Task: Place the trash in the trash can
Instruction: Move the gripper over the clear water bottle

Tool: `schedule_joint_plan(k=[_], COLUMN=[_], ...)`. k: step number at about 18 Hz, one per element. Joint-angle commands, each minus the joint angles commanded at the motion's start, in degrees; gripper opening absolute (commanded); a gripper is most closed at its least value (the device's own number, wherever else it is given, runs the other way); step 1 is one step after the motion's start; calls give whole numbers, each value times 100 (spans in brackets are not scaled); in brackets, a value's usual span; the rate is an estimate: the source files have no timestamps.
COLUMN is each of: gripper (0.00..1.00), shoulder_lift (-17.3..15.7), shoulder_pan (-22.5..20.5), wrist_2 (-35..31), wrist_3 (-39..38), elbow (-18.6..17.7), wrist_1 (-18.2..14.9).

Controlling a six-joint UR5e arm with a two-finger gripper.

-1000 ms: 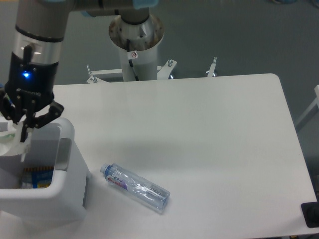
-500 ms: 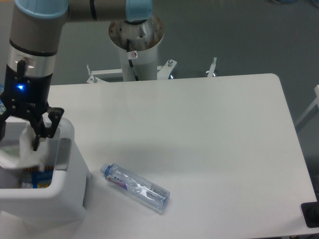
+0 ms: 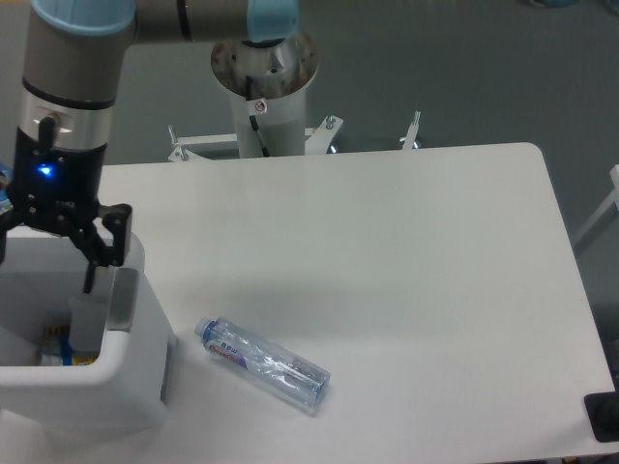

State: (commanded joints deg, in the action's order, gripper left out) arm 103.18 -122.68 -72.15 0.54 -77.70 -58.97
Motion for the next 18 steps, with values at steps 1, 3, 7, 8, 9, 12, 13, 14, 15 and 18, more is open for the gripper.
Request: schedule_joint_plan(k=[1,3,7,8,9,12,13,14,15,18], gripper=[100,100,100,100,100,100,100,100,100,100], shoulder_lift=[0,26,114,158,167,185,193,211,228,474], shoulder_pan=[-158,-483,-1063,-1187,-1318,-1583,-1627,-1627,-1627,-1619], wrist_2=[-79,-229,-309,-309,-317,-326,-335,-404,-536,-861], wrist_3=[-114,-238,-361,-388,-466,-537,-537,-546,-572,-870], elbow=[-9,-35,-123,-132,-158,-368,-474,-570,-658,-756], wrist_1=[0,0,-9,-9,-44,-62,-62,-62,-62,-53])
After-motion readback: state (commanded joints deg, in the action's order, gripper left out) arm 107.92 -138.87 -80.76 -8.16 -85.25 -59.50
